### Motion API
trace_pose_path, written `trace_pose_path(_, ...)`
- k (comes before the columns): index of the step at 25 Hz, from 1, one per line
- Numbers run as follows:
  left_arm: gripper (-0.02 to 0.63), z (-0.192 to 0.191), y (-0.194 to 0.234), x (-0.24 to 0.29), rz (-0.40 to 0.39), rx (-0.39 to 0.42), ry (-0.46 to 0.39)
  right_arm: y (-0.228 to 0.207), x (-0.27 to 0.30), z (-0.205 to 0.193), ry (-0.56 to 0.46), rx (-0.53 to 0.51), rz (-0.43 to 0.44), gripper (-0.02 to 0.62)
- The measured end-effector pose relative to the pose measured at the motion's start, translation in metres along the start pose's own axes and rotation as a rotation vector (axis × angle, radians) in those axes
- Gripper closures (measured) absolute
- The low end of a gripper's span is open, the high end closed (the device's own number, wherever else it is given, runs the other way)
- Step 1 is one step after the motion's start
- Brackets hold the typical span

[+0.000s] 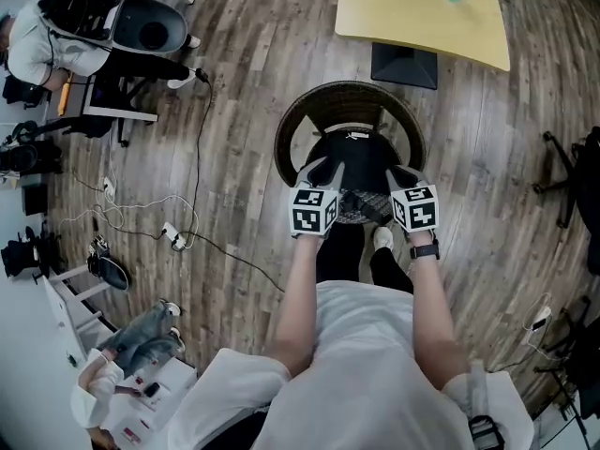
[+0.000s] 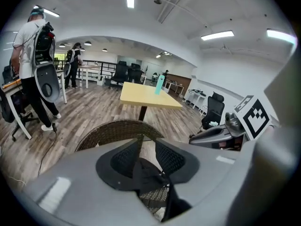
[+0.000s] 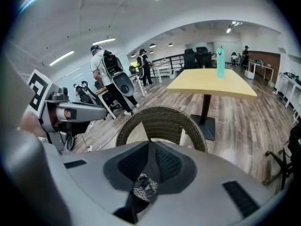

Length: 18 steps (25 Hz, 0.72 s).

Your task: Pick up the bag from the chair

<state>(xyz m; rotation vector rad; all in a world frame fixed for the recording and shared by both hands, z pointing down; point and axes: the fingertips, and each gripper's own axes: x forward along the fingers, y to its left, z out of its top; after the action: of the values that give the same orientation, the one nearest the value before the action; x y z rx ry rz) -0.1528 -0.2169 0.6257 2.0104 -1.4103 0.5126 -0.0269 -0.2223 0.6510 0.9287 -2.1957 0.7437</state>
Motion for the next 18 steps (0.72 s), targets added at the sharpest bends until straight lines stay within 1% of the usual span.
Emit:
trace_pose_path(3,0.491,-0.029,0.013,0.021,-0.019,-0.004,0.081,-0.008,0.023,-0.02,0.054,0.021,-0.013,0.583)
trace_pose_path(6,0.476,-0.057,0.027,0.042,-0.035,-0.008,0.144,-0.02,0.047,-0.045,0.103,0.063,-0.039,0.583)
trace_pose_path(11,0.456,-0.102,0.049,0.077,-0.085,-0.001,0.227,-0.036,0.085,-0.083,0.178,0.097,-0.046,0.583)
trace_pose_path(15,0.44,-0.131,0.074,0.109,-0.087,0.019,0.283,-0.051,0.118,-0.106,0.217,0.113,-0.052,0.575)
trace_pose_path(16,0.437,-0.137,0.078,0.117,-0.088,0.028,0.297,-0.055,0.126,-0.113,0.23,0.121,-0.055,0.541)
trace_pose_path(17,0.434,-0.145,0.083,0.124,-0.09,0.04,0.313,-0.059,0.133,-0.121,0.248,0.13,-0.057,0.438)
trace_pose_path(18,0.431,-0.153,0.088,0.13,-0.093,0.052,0.332,-0.061,0.141,-0.13,0.27,0.134,-0.055,0.396)
